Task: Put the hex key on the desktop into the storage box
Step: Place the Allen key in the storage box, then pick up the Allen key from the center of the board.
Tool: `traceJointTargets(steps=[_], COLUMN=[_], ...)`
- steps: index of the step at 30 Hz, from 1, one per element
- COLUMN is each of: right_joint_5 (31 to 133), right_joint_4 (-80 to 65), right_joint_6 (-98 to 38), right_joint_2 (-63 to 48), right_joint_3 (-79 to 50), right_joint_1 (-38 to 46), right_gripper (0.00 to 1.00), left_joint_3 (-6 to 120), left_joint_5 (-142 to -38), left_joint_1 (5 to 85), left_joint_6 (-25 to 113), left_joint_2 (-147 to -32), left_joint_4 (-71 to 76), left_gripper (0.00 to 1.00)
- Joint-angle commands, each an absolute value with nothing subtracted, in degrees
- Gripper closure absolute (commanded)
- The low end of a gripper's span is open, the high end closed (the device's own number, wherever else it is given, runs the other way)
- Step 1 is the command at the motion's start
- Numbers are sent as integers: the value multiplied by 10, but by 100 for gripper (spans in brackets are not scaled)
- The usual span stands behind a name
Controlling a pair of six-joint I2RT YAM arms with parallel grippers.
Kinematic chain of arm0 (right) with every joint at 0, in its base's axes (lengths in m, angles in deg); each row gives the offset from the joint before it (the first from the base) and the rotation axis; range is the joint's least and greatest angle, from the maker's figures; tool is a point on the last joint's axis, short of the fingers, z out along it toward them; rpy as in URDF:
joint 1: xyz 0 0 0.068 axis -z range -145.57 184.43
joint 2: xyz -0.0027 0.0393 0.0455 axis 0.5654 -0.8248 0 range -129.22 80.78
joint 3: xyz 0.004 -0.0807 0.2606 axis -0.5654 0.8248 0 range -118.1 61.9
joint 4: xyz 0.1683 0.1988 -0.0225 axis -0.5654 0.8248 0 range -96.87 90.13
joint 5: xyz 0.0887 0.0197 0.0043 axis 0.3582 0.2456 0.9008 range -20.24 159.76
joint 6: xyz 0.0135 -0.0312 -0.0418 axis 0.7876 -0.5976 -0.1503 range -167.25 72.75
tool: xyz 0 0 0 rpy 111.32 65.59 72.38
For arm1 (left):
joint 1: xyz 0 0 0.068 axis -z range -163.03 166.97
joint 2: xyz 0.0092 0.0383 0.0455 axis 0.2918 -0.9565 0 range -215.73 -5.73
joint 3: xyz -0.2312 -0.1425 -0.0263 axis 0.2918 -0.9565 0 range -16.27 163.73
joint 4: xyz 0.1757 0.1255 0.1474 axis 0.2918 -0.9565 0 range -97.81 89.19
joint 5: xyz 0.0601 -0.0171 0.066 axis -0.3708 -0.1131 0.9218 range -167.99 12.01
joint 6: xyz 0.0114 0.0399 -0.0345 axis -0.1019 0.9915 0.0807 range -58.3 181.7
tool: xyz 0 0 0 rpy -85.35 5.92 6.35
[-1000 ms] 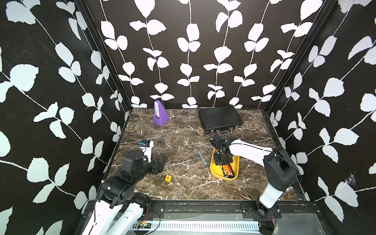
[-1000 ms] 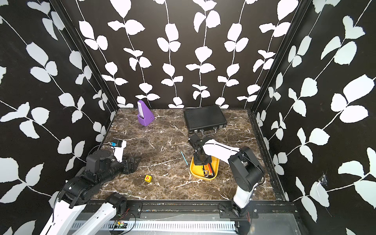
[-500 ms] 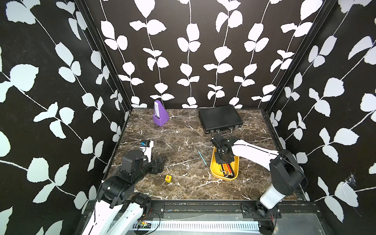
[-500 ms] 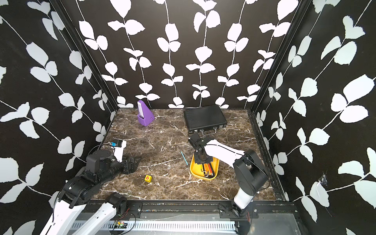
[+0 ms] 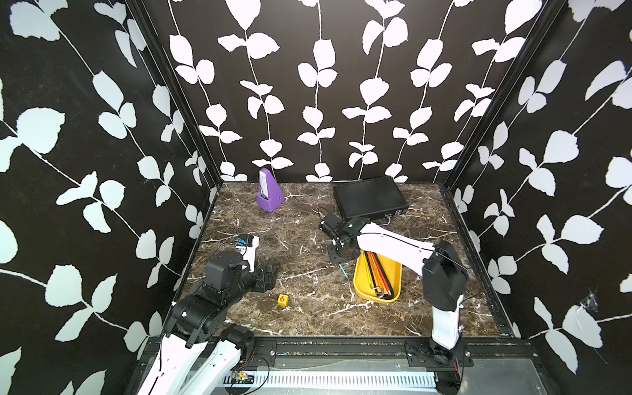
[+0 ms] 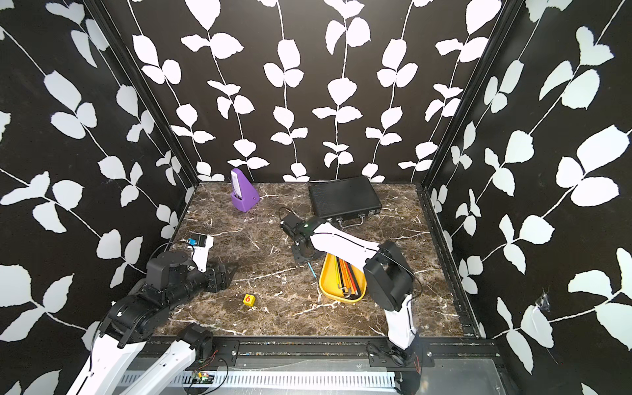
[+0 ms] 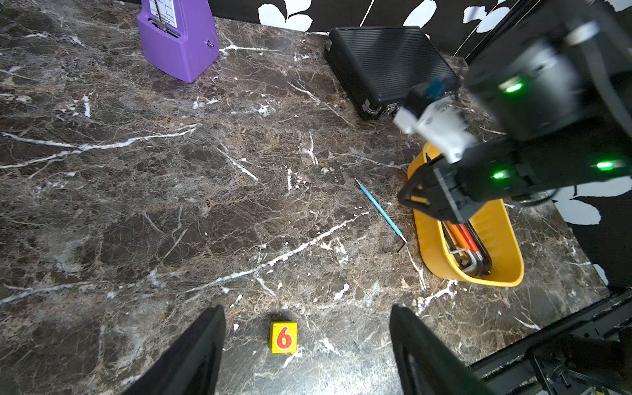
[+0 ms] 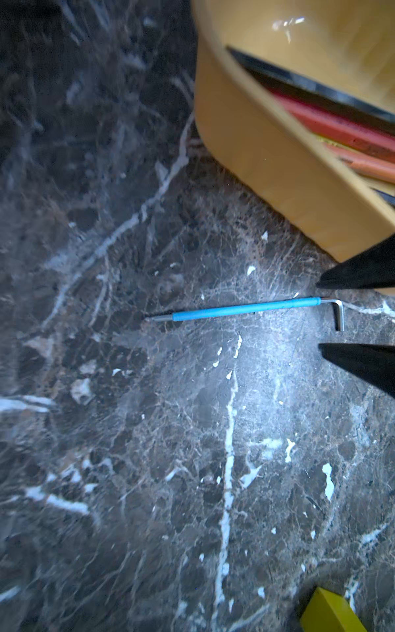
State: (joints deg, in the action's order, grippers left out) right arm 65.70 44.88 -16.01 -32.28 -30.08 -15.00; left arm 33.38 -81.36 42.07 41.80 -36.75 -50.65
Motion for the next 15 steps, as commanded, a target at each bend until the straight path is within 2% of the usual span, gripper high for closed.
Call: traceJointTargets(steps=[1, 15], right_joint_5=[668, 684], right_joint_4=[491, 489], right_joint_6=[-177, -179], right_joint_2=[-346, -402], right_joint_3=[-332, -318], right_joint_1=[-149, -141], right_gripper=[70, 71], left_joint_3=[329, 328], left_joint_5=[-810, -809], left_joint_1=[423, 422], left_joint_6=[417, 417], left_joint_2=[-367, -365], left_joint_4=[-509, -508], left_gripper=[24, 23])
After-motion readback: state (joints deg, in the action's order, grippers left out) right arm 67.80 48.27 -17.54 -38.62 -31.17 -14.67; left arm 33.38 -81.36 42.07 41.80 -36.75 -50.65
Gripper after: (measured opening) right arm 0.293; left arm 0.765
